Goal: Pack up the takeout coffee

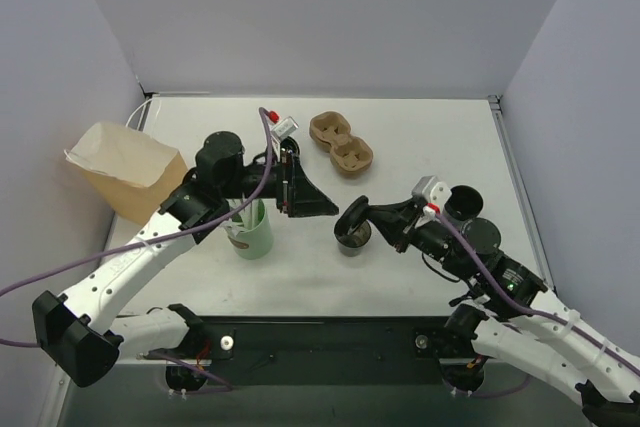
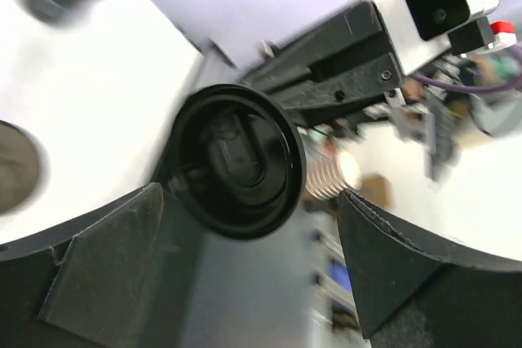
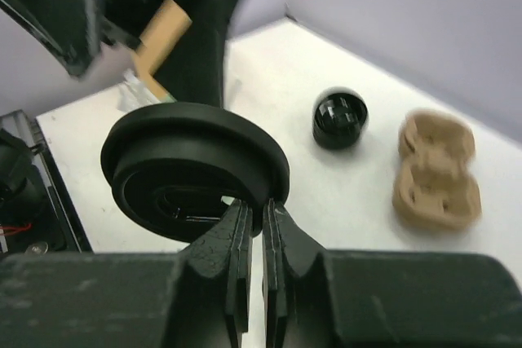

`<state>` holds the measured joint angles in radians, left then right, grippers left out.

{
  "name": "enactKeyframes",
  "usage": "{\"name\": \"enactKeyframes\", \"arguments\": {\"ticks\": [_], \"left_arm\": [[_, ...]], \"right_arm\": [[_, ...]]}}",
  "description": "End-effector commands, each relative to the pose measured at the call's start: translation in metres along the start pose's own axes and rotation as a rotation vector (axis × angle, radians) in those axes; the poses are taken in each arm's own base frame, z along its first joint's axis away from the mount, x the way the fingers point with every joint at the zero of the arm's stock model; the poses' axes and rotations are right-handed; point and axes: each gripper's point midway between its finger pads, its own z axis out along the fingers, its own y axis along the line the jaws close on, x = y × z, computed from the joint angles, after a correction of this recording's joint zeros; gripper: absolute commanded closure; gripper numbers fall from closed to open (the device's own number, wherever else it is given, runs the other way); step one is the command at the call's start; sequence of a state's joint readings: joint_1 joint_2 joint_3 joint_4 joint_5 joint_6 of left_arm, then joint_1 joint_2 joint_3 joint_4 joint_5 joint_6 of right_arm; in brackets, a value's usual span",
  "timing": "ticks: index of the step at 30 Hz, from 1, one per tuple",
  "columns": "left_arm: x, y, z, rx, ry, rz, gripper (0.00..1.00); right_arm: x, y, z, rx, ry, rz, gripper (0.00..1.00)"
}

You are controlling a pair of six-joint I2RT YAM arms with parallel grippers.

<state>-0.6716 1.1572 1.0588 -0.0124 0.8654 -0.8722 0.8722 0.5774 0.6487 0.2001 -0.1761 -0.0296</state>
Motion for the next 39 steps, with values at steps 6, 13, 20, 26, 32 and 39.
{"name": "enactKeyframes", "arguments": {"ticks": [6, 13, 20, 26, 32, 39], "left_arm": [[-0.068, 0.043, -0.065, -0.419, -0.291, 0.335, 0.03], [-0.042, 0.073, -0.093, -0.534, -0.301, 0.451, 0.03], [-0.011, 0.089, -0.114, -0.6, -0.298, 0.555, 0.05], [0.003, 0.07, -0.13, -0.564, -0.395, 0.636, 0.07], [-0.001, 0.063, -0.145, -0.614, -0.453, 0.689, 0.07], [0.002, 0.057, -0.143, -0.581, -0.449, 0.699, 0.07]], "right_arm": [[0.085, -0.057, -0.067, 0.581, 0.605, 0.308, 1.0], [0.122, -0.061, -0.066, 0.594, 0.9, 0.483, 1.0], [0.135, -0.055, -0.044, 0.537, 1.158, 0.534, 1.0], [0.128, -0.053, -0.026, 0.543, 1.222, 0.536, 1.0], [0.138, -0.044, -0.011, 0.555, 1.342, 0.481, 1.0], [0.158, -0.045, -0.009, 0.584, 1.469, 0.444, 1.0]]}}
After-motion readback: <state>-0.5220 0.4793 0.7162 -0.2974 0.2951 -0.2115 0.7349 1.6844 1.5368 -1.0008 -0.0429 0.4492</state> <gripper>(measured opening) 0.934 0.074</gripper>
